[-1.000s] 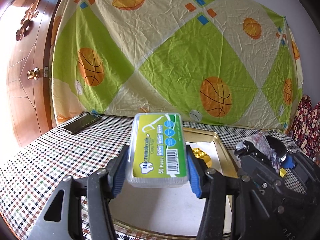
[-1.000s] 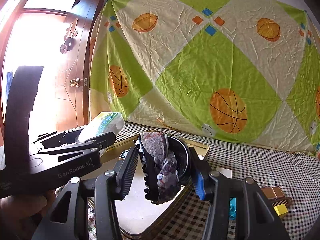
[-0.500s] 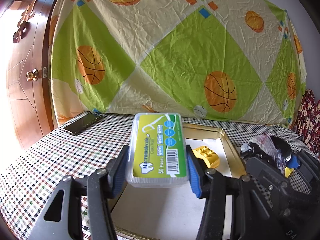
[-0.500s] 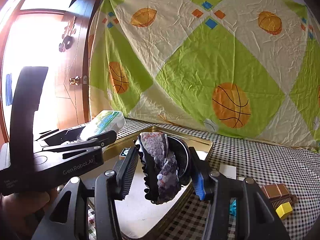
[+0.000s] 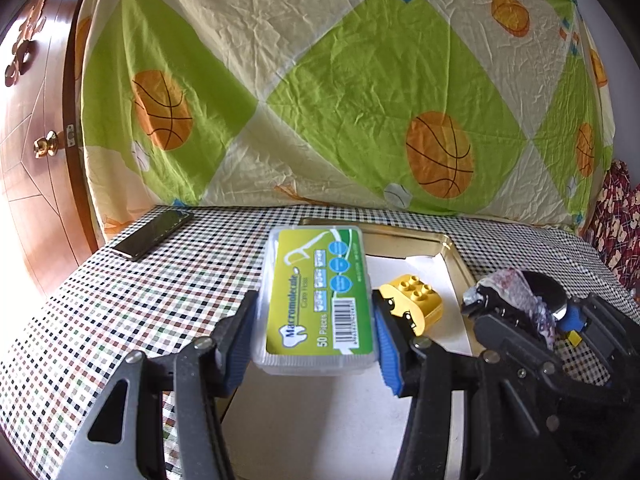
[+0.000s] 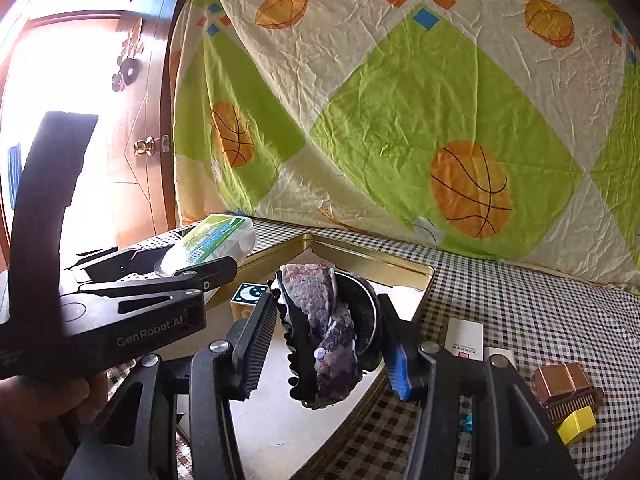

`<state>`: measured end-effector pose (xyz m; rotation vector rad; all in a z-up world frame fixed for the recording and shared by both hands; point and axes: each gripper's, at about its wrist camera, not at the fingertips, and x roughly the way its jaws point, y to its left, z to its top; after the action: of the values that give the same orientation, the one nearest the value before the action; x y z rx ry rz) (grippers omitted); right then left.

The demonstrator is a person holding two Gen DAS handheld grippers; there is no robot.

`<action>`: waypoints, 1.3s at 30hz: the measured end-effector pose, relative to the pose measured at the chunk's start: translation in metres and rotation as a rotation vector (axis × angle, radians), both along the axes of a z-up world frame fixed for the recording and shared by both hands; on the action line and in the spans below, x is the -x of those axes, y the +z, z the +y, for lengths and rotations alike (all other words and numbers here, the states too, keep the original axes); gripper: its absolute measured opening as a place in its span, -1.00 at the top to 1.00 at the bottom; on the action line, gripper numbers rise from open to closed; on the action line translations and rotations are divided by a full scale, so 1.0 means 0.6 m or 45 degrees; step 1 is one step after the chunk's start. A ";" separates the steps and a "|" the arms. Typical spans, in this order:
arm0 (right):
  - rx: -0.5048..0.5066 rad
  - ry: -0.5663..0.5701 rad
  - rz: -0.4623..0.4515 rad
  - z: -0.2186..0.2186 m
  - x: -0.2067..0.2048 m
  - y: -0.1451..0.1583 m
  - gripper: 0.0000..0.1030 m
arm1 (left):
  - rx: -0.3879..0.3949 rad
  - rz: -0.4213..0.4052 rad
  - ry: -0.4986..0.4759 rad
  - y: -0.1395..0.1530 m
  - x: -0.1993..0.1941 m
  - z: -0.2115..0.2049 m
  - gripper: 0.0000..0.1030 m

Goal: Organize rigid objects
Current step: 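Lower and open the left tool to drop the toothpick case while the right tool drops the crystal rock, then move both tools to the blue Duplo brick and yellow cube beside the tin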

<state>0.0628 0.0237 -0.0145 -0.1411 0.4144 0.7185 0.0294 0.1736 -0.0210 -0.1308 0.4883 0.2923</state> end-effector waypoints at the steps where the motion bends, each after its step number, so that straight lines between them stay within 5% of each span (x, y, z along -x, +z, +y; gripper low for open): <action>1: 0.003 0.001 0.035 0.001 -0.009 -0.003 -0.02 | 0.001 0.013 -0.007 0.000 -0.003 0.000 -0.02; 7: 0.053 -0.011 0.167 0.007 -0.049 -0.023 -0.02 | -0.035 0.091 -0.064 0.005 -0.022 -0.012 -0.02; 19: 0.189 0.074 0.192 0.055 -0.072 -0.039 -0.02 | -0.067 0.226 -0.096 -0.011 -0.059 -0.004 -0.04; 23: 0.195 0.039 0.163 0.050 -0.069 -0.036 -0.20 | -0.063 0.225 -0.078 -0.012 -0.059 -0.001 -0.30; 27: 0.125 0.020 0.154 0.011 -0.062 -0.027 -0.37 | -0.026 0.190 -0.081 -0.007 -0.051 -0.001 -0.51; 32: 0.015 -0.061 0.103 -0.086 -0.043 -0.008 -0.38 | -0.028 0.101 -0.093 0.005 -0.023 -0.037 -0.52; 39: -0.073 -0.333 0.120 -0.265 -0.063 -0.007 -0.43 | -0.043 0.046 -0.273 0.014 -0.017 -0.155 -0.52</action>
<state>0.1004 -0.1351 -0.0187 0.0020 0.4914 0.4798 0.0398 0.0808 -0.0124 -0.0394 0.5285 0.0934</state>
